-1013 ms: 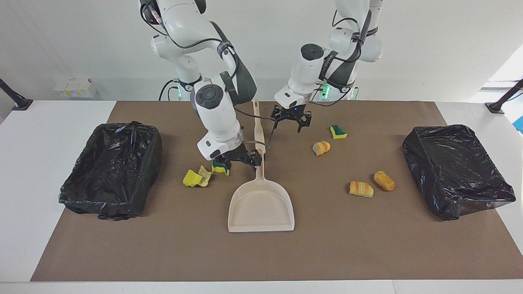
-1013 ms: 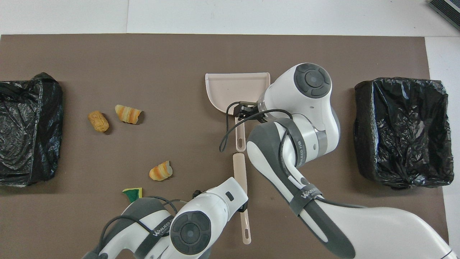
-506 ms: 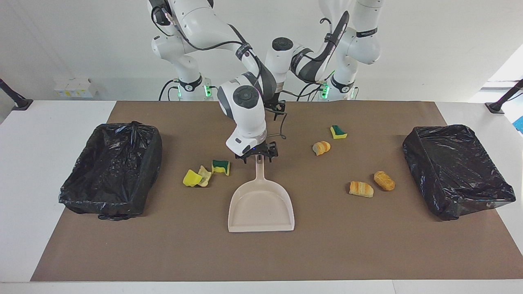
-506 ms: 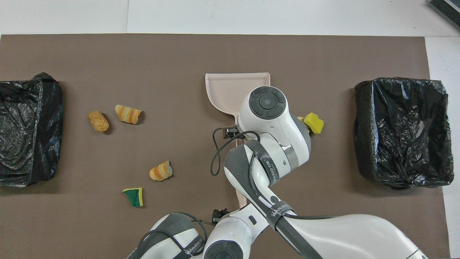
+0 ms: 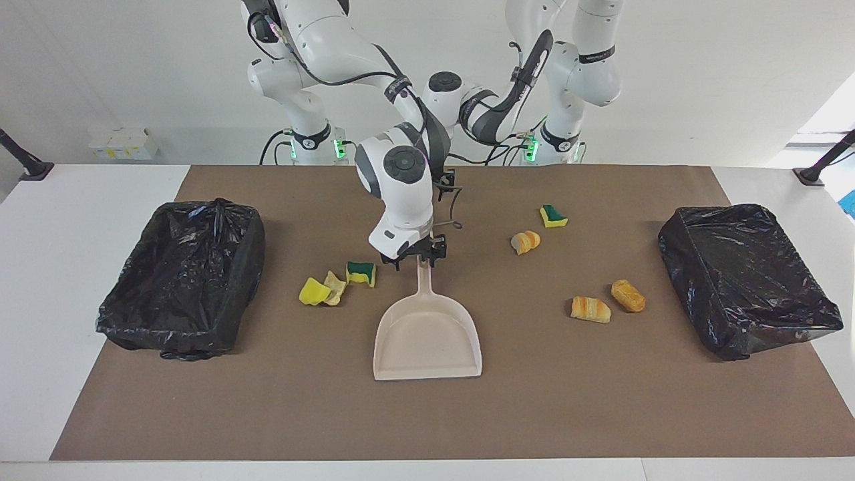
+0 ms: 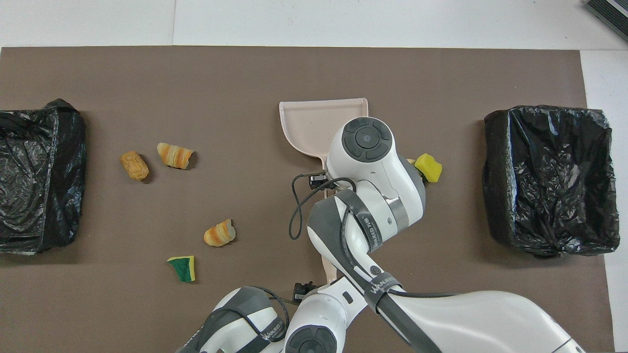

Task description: Sweep and dump trash in bin

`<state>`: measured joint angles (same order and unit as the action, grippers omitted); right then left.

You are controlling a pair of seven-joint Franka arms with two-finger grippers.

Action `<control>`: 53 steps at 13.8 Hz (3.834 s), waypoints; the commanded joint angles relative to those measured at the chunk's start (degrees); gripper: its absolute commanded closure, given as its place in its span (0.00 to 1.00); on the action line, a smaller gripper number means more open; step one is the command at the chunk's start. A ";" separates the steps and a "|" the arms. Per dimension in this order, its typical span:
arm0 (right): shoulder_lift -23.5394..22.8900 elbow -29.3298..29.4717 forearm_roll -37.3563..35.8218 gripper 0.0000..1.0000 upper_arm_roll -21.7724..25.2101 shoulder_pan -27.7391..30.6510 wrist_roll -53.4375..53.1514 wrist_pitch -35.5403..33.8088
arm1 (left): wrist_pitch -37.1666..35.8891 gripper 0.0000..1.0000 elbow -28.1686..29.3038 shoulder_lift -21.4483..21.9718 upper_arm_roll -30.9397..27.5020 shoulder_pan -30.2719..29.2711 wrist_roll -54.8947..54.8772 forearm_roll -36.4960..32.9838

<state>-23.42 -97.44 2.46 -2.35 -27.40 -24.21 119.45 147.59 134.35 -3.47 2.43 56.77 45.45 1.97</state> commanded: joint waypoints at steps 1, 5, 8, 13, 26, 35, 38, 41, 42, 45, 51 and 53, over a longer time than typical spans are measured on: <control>-0.31 -0.47 1.41 0.30 -0.28 0.25 0.65 1.40 | -0.02 0.00 0.12 0.57 -0.93 0.97 1.31 -1.53; -0.49 0.14 1.50 1.00 -0.28 -0.20 1.09 1.84 | -2.82 0.14 -0.75 1.01 -0.93 1.32 1.75 -2.14; -1.02 1.55 1.32 1.00 -0.28 0.68 1.79 1.05 | -3.09 0.23 -1.19 1.01 -0.93 1.32 3.59 -3.99; 1.35 2.43 1.41 1.00 0.07 4.19 23.28 -0.61 | -4.14 0.38 -1.19 1.18 -0.85 1.32 3.68 -5.31; 5.31 6.04 -9.11 1.00 0.51 20.11 83.67 -16.87 | -8.97 1.00 -2.68 3.72 -1.11 0.01 4.91 -5.58; 9.00 -0.47 -12.83 1.00 0.42 17.30 90.57 -15.30 | -27.34 1.00 -12.70 6.36 -1.28 -9.39 4.82 -6.54; 8.74 -1.26 -12.83 1.00 0.42 14.93 90.13 -14.25 | -33.04 1.00 -14.54 6.81 -1.20 -13.69 4.91 -9.08; 8.21 -2.93 -12.92 1.00 0.42 11.77 84.00 -11.09 | -35.35 1.00 -14.82 6.55 -1.20 -19.84 4.74 -12.07; 7.95 -2.93 -12.92 1.00 0.42 10.19 81.45 -10.91 | -35.35 1.00 -14.82 6.37 -1.20 -22.30 4.39 -14.08; 7.42 -2.93 -12.83 1.00 0.33 6.32 75.47 -10.38 | -34.57 1.00 -14.21 5.75 -1.20 -30.73 1.06 -15.42; 4.61 -3.19 -12.74 1.00 0.33 1.56 67.45 -10.20 | -26.13 1.00 -9.99 5.75 -1.20 -48.57 -16.41 -17.35; 4.87 -3.63 -12.83 1.00 0.07 1.48 67.45 -10.12 | -24.20 1.00 -7.80 6.28 -1.20 -53.15 -24.14 -17.35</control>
<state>-18.87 -100.06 -9.27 -1.88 -26.12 44.31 108.24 120.59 123.50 1.32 0.39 7.40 26.67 -14.33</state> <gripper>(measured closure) 0.687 0.736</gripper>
